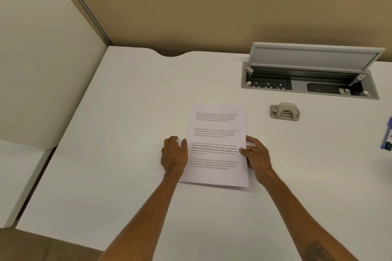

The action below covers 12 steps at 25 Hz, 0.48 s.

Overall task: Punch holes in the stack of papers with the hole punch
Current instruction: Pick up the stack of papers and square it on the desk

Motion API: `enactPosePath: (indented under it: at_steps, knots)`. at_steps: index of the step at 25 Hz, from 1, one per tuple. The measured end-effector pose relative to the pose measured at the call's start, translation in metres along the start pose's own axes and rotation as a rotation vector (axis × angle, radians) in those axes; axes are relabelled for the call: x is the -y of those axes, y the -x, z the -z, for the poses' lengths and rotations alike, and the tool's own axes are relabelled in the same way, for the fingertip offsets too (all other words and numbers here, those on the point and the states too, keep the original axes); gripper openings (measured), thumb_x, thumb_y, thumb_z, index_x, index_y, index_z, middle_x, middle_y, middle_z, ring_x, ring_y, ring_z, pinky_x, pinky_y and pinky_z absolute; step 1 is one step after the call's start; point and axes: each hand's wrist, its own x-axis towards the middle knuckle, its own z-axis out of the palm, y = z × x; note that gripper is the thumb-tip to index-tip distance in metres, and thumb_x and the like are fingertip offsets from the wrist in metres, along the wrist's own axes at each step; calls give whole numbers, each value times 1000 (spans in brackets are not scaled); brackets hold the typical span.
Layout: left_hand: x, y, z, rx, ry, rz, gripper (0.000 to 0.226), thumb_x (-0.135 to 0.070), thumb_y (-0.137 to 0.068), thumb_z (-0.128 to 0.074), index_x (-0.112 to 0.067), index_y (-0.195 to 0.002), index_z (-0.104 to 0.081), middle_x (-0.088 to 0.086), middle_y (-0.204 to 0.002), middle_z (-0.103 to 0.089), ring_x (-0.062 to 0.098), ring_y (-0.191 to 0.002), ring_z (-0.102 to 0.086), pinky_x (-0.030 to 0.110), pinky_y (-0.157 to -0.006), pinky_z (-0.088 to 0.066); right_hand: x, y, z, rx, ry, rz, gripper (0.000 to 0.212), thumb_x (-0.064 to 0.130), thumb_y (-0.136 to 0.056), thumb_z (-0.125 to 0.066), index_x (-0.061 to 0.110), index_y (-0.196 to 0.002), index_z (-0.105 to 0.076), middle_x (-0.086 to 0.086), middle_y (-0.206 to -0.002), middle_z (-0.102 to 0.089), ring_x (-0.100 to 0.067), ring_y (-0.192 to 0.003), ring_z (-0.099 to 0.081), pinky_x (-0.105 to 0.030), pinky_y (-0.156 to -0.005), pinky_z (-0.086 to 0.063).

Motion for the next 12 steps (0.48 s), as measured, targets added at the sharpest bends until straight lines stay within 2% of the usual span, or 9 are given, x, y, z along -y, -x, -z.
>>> enactPosePath:
  at_steps: [4,6,9,12]
  knots:
    - [-29,17,-20,213,27,71,46,-49,-105,-37,-14,-128,-56,11,-127,-63,35,-117,-59,38,-89,-42,2,3,51,106,-27,-1,41,0,-88,-69,24,-121,-63,-9,-97,-78,-23,-84,-74,-34,-65,-60]
    - [-41,27,-34,307,120,75,52,-51,-106,-30,-10,-123,-56,12,-120,-62,34,-112,-58,36,-87,-41,0,5,70,113,-29,2,41,2,-90,-69,25,-122,-62,-8,-99,-78,-22,-85,-75,-30,-63,-59]
    - [-42,37,-49,370,312,30,44,-43,-108,-34,-6,-116,-56,7,-111,-62,24,-101,-59,32,-83,-42,-9,1,81,88,6,21,44,5,-92,-68,24,-130,-59,-10,-105,-75,-26,-94,-73,-41,-73,-62]
    - [-42,50,-63,312,338,-36,31,-29,-107,-41,-7,-125,-54,7,-121,-65,21,-102,-60,32,-88,-46,-16,2,80,52,58,84,50,11,-95,-65,27,-140,-50,-7,-119,-69,-25,-107,-67,-49,-94,-56]
